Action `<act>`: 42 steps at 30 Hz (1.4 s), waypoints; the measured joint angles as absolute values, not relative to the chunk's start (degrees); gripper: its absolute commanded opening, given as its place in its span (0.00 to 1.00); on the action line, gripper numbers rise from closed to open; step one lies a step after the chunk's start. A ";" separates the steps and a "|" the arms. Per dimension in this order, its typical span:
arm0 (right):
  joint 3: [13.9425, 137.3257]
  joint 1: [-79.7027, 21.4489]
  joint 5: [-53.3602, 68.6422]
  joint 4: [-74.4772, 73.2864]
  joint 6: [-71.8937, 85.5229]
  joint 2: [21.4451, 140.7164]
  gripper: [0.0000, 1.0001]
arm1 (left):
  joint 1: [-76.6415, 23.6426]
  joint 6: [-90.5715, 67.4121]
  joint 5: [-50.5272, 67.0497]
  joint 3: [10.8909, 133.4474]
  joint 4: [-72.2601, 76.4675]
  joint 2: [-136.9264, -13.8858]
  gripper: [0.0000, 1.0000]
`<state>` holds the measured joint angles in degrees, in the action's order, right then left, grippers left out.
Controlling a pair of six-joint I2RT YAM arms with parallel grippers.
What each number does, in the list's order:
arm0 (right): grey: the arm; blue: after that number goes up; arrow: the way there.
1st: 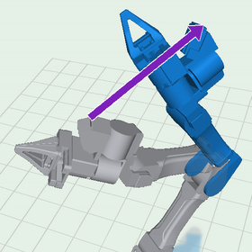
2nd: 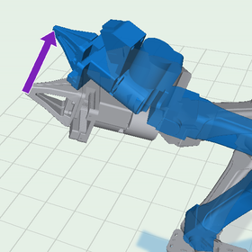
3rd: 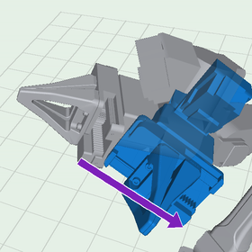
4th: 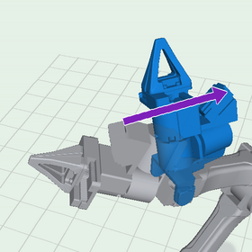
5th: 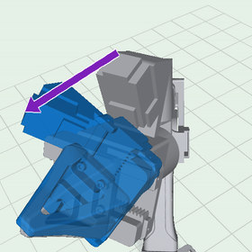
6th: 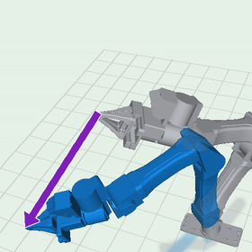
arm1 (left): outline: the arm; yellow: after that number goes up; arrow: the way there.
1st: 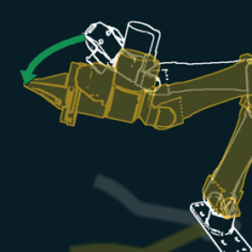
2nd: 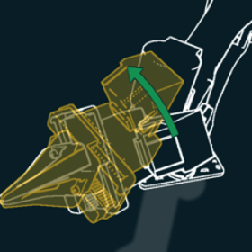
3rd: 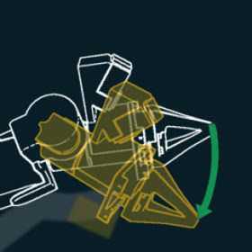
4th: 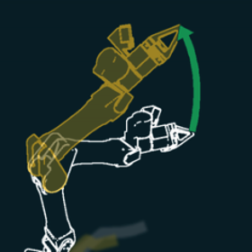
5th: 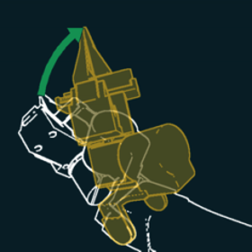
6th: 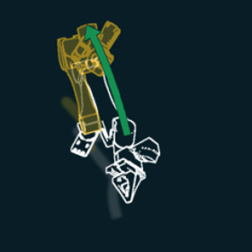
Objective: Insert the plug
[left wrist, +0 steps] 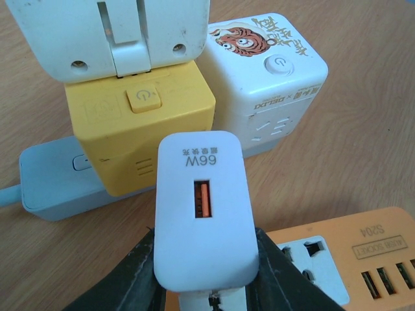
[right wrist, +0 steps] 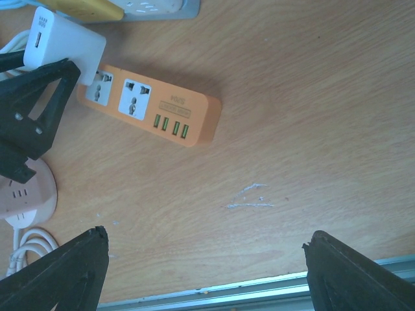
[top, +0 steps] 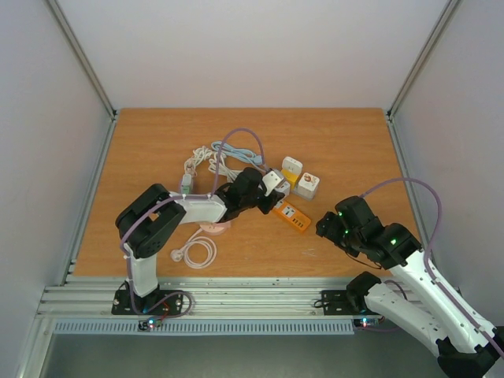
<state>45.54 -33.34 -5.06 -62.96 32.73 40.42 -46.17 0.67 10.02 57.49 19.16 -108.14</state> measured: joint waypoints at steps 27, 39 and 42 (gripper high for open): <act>45.54 -33.34 -5.08 -61.73 32.69 42.06 0.84 | -49.91 0.75 2.00 52.45 18.31 -105.34 0.02; 45.52 -33.34 -4.62 -59.05 32.47 44.62 0.84 | -50.17 -2.22 0.69 48.01 26.26 -105.56 0.06; 45.52 -33.34 -4.49 -58.59 32.47 44.62 0.85 | -50.22 -2.35 0.56 47.77 26.74 -105.47 0.15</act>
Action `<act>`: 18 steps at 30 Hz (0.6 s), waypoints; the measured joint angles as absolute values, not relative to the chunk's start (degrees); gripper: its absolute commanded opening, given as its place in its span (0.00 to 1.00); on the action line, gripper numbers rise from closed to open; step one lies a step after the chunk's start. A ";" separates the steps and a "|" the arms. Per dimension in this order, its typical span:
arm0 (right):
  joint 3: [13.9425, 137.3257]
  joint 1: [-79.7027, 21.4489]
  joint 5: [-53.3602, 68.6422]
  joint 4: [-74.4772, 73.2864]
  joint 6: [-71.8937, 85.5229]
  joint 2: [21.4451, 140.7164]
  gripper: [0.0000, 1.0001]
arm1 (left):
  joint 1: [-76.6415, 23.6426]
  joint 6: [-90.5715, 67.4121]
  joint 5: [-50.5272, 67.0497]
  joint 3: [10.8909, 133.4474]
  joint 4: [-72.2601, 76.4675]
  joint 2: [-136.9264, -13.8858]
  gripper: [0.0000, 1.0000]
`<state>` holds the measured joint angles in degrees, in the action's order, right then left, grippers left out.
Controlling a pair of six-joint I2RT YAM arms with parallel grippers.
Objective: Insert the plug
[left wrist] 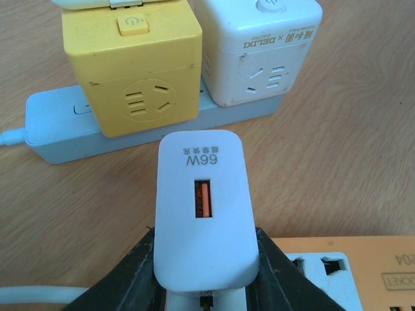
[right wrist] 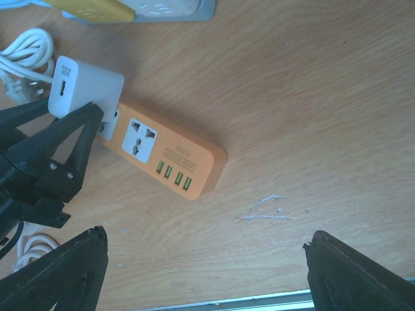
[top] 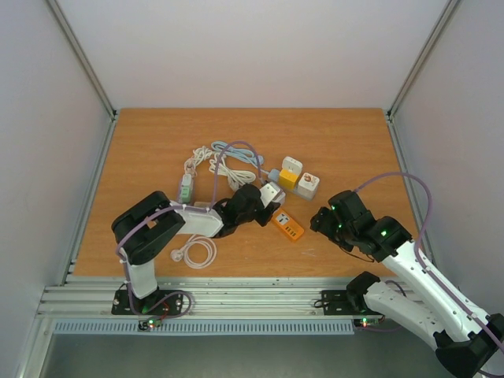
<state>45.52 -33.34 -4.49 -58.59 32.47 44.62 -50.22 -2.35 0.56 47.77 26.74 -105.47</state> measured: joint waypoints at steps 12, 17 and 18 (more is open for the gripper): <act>45.52 -33.36 -4.51 -58.26 32.62 44.16 0.86 | -50.15 -2.63 -1.34 53.56 5.41 -101.62 0.77; 45.52 -33.34 -4.51 -58.26 32.75 43.20 0.86 | -49.95 -3.70 -1.58 53.65 -0.78 -94.65 0.99; 45.52 -33.34 -4.51 -58.26 32.75 43.05 0.86 | -49.95 -4.14 -1.76 53.69 -1.52 -92.82 0.99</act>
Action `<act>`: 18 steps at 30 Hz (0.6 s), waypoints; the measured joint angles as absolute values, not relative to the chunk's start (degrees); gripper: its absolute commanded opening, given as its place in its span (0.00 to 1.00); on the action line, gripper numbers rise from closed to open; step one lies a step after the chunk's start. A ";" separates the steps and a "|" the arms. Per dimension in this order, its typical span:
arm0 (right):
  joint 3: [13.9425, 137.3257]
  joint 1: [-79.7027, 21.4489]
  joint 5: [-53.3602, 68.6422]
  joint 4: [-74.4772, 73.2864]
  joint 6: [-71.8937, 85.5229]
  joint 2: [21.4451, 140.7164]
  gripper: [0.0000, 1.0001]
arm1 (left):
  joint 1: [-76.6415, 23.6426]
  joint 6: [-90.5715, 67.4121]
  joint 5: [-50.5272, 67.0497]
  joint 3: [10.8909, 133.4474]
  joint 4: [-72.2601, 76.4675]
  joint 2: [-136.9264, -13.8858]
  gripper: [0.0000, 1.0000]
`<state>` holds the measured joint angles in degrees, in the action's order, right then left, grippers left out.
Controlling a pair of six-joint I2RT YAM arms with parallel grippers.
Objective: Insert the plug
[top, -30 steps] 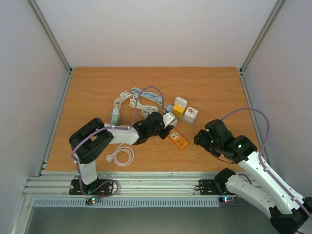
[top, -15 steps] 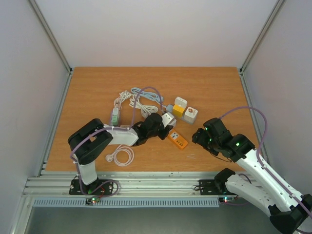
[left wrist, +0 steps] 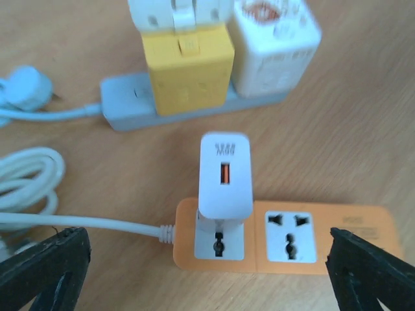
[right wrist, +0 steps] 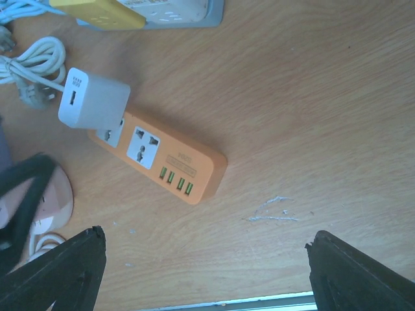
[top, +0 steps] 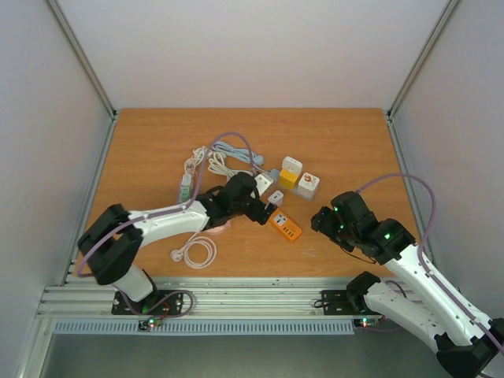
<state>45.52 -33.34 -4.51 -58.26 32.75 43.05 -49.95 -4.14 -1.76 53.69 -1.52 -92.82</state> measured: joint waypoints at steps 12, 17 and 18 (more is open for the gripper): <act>47.05 -33.34 -4.69 -59.00 28.80 43.68 0.88 | -42.92 -24.93 -11.62 66.54 -28.42 -80.90 0.99; 49.65 -33.36 -4.91 -59.81 26.52 44.73 0.88 | -40.91 -31.66 -12.88 69.41 -41.21 -75.53 0.99; 50.19 -33.34 -5.17 -60.07 25.98 44.73 0.88 | -40.91 -31.94 -12.93 69.23 -42.83 -73.60 1.00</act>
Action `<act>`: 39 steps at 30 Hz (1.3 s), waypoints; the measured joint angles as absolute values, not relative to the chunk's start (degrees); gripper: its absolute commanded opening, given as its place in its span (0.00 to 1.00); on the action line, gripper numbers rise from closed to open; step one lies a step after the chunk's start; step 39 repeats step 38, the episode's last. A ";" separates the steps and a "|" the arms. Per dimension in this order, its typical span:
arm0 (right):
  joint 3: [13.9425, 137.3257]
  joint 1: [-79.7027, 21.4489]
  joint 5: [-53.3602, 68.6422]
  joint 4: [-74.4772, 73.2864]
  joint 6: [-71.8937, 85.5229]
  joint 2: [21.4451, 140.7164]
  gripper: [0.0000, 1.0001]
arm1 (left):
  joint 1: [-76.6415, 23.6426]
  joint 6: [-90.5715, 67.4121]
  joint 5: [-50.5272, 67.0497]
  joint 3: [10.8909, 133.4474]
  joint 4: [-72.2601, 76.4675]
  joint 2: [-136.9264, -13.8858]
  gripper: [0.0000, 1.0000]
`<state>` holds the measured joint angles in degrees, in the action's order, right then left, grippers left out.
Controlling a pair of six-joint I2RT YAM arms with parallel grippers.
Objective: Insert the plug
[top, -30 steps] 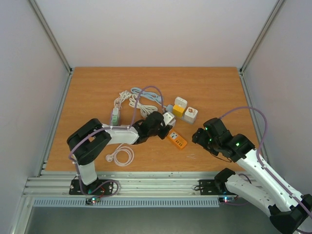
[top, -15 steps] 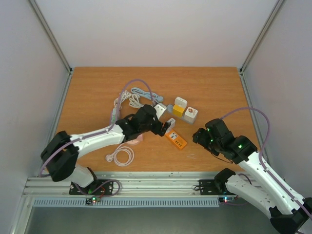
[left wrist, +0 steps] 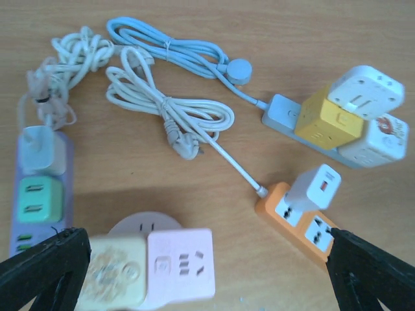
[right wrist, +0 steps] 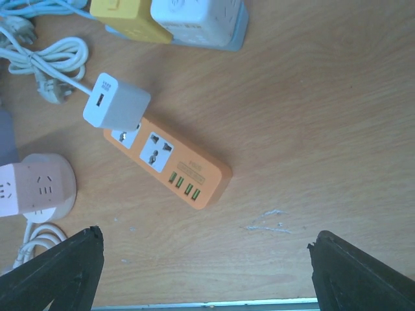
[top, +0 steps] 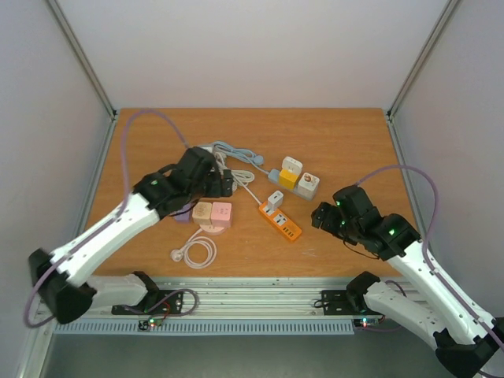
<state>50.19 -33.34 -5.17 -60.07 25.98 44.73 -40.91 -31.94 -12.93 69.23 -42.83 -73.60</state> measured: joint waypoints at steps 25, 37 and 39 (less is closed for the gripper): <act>65.52 -33.34 -26.09 -69.47 11.57 30.13 0.98 | -41.12 -24.99 -36.14 72.20 -67.70 -24.93 0.99; 64.73 -33.34 -27.64 -69.43 12.40 28.58 0.99 | -41.12 -23.46 -39.00 71.46 -68.42 -24.91 0.99; 64.73 -33.34 -27.64 -69.45 12.56 28.58 0.98 | -41.12 -23.44 -39.11 71.46 -68.45 -24.91 0.99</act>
